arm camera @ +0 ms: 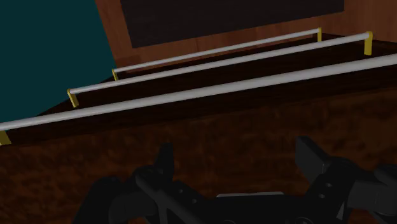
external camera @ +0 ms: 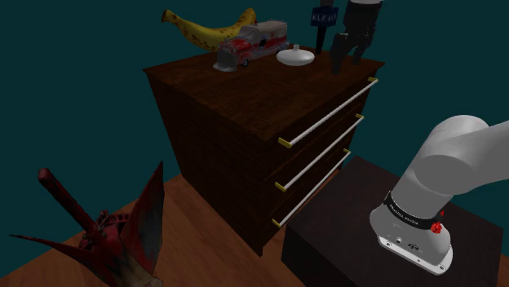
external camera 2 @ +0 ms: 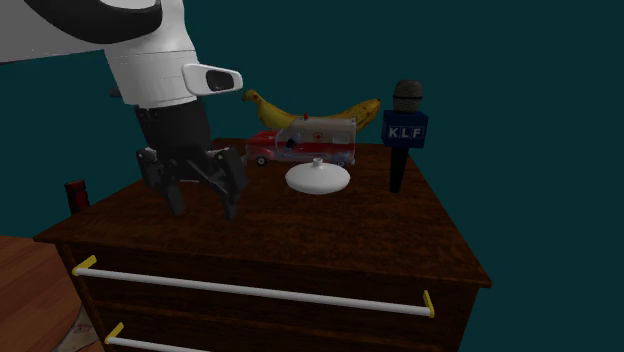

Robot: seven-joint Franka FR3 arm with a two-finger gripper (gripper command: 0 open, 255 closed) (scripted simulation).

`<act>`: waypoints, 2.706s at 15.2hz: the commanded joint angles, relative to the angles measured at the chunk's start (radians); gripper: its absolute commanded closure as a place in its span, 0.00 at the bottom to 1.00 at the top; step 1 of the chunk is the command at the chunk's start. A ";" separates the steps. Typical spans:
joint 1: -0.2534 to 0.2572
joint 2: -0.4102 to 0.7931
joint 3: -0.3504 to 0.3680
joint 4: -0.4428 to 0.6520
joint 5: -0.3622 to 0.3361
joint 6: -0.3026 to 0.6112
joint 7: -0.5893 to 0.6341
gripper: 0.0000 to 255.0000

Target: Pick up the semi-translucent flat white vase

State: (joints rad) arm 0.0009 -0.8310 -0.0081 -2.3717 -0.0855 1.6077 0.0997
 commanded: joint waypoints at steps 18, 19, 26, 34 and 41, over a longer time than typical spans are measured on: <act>-0.015 0.696 -0.170 0.668 0.021 0.003 -0.252 0.00; -0.018 0.742 -0.177 0.723 0.031 -0.009 -0.268 0.00; -0.052 0.999 -0.206 1.050 0.091 -0.095 -0.349 0.00; -0.047 0.966 -0.203 0.916 0.084 0.007 -0.343 0.00; -0.047 0.963 -0.203 0.910 0.083 0.010 -0.343 1.00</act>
State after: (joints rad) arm -0.0458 0.1314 -0.2115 -1.4610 -0.0024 1.6180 -0.2430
